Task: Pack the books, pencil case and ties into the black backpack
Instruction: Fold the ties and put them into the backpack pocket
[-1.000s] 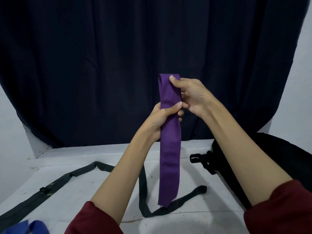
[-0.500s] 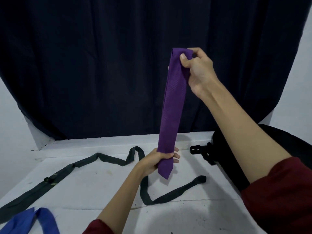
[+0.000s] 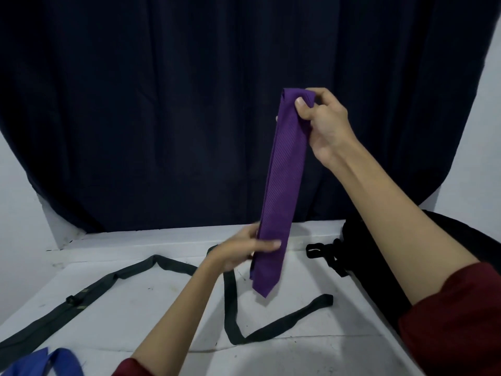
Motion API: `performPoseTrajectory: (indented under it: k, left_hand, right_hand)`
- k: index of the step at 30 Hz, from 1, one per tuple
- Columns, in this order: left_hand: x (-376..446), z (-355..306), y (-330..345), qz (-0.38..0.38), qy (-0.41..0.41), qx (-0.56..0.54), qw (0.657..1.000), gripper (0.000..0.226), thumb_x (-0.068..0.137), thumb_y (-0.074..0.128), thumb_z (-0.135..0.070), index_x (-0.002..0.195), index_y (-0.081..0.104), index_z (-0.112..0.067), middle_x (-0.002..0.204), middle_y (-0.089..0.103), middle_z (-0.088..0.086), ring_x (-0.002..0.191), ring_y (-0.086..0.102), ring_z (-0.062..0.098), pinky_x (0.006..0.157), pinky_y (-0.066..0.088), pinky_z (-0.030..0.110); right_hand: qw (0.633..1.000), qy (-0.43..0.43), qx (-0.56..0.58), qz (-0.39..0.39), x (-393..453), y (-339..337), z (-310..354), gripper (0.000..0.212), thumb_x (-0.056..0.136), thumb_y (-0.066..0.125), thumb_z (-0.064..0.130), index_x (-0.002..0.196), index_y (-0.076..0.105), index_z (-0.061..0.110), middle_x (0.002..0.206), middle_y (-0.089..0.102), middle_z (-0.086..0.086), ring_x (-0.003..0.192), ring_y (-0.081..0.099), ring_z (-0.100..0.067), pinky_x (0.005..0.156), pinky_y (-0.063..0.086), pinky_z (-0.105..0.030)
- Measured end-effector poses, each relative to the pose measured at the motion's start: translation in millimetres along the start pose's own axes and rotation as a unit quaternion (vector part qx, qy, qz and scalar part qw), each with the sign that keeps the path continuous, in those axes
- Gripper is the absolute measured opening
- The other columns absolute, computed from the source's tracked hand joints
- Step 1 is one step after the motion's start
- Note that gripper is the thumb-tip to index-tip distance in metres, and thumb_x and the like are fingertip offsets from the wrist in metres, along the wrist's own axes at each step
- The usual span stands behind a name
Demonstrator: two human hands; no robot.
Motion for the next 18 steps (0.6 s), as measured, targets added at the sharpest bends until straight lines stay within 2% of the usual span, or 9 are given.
performPoseTrajectory:
  k: [2,4,6,8,11,14,18]
  left_hand:
    - [-4,-51,-1,-0.017,0.087,-0.038,0.995,0.037,0.083,0.066,-0.019,0.119,0.056,-0.018,0.109,0.066,-0.001,0.099,0.065,0.013,0.083,0.053,0.026]
    - [-4,-90,-1,-0.038,0.142,-0.044,0.988,0.038,0.084,0.064,-0.026,0.118,0.059,-0.012,0.109,0.068,0.005,0.099,0.066,0.018,0.085,0.054,0.029]
    - [-2,-109,1,-0.07,0.175,-0.046,0.981,0.028,0.092,0.057,-0.024,0.115,0.06,-0.007,0.103,0.07,0.01,0.096,0.068,0.022,0.084,0.056,0.031]
    - [0,-110,5,-0.09,0.194,-0.065,0.975,0.02,0.098,0.049,-0.019,0.11,0.06,-0.007,0.089,0.071,0.007,0.083,0.069,0.019,0.079,0.057,0.03]
    - [1,-97,13,-0.084,0.188,-0.116,0.972,0.017,0.099,0.046,-0.019,0.106,0.06,-0.013,0.076,0.066,0.0,0.073,0.065,0.013,0.075,0.055,0.031]
    - [0,-80,21,-0.072,0.158,-0.125,0.977,0.016,0.099,0.046,-0.019,0.104,0.059,-0.011,0.071,0.061,-0.001,0.07,0.061,0.012,0.072,0.053,0.028]
    - [-5,-71,29,-0.03,0.115,-0.172,0.978,0.013,0.1,0.044,-0.016,0.101,0.055,-0.008,0.066,0.055,0.0,0.06,0.057,0.013,0.063,0.053,0.029]
  right_hand:
    - [1.0,0.0,-0.005,0.008,-2,4,-2,0.012,0.09,0.057,-0.001,0.09,0.058,0.011,0.089,0.065,-0.013,0.088,0.067,-0.034,0.083,0.057,-0.045]
    - [1.0,-0.001,-0.007,0.013,-5,10,-6,0.011,0.09,0.057,0.0,0.091,0.058,0.011,0.084,0.066,-0.012,0.083,0.068,-0.032,0.081,0.057,-0.044]
    - [1.0,-0.001,-0.003,0.015,-8,16,-9,0.01,0.09,0.057,0.0,0.091,0.057,0.011,0.08,0.066,-0.011,0.077,0.069,-0.03,0.077,0.058,-0.043]
    - [1.0,0.001,0.005,0.011,-7,17,-10,0.011,0.09,0.058,-0.001,0.089,0.058,0.01,0.08,0.066,-0.012,0.075,0.069,-0.031,0.074,0.059,-0.041]
    - [1.0,0.008,0.008,0.0,-6,12,-11,0.011,0.09,0.058,-0.001,0.089,0.058,0.009,0.082,0.066,-0.013,0.074,0.068,-0.03,0.069,0.059,-0.038]
    - [1.0,0.018,0.016,-0.013,-6,4,-13,0.009,0.09,0.057,0.0,0.092,0.058,0.009,0.087,0.066,-0.014,0.075,0.069,-0.029,0.068,0.059,-0.036]
    - [0.999,0.031,0.013,-0.021,-2,-5,-18,0.007,0.091,0.058,0.004,0.095,0.059,0.009,0.1,0.066,-0.017,0.088,0.069,-0.033,0.076,0.059,-0.039]
Point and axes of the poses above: each hand's wrist, its own x-axis towards the middle knuckle, its own y-axis out of the palm, z = x × y, the point moved 8 cm from there along x, towards the middle knuckle
